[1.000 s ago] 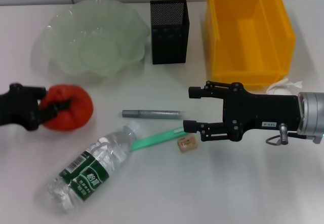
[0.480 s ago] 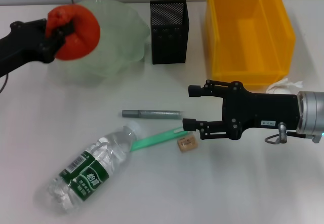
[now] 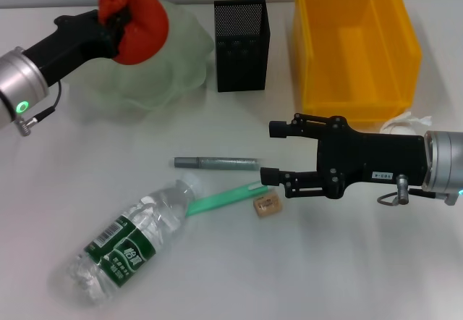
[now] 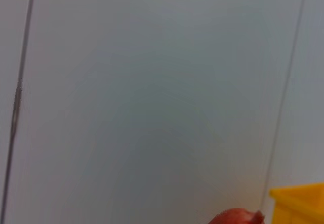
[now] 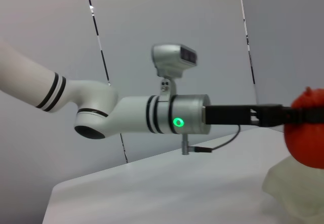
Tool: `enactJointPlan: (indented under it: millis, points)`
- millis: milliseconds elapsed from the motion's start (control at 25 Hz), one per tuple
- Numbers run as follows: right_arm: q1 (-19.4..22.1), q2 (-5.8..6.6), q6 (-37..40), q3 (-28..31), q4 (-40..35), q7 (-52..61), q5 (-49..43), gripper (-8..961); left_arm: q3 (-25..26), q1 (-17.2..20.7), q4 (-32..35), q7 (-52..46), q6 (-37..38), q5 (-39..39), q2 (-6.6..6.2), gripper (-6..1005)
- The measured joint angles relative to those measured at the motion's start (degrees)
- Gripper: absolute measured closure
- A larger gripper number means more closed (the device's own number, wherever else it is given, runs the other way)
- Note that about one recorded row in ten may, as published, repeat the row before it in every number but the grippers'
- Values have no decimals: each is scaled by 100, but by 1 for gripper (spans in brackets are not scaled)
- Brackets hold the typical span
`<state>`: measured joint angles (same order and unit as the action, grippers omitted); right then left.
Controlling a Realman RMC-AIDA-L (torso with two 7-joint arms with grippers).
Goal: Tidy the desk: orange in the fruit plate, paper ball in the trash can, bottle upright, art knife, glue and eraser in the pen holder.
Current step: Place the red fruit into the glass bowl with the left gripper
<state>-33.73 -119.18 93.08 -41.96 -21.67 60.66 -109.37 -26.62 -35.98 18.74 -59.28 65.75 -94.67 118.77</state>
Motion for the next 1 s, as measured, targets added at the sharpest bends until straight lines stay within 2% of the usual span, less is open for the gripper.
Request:
enactJointPlan:
  millis: [80, 280, 600, 1000]
  points:
    - [-2, 0, -1, -4, 2, 0, 1, 141, -21, -122, -100, 60, -342, 15, 13, 931]
    - [8, 0, 0, -14, 5, 8, 4, 141, -11, -212, -280, 226, -456, 97, 27, 943]
    - [-4, 0, 15, -5, 6, 29, 4, 141, -15, -338, -403, 349, -657, 157, 27, 843]
    - [-16, 0, 0, 3, 6, 23, 4, 142, 4, -358, -441, 353, -670, 244, 22, 627]
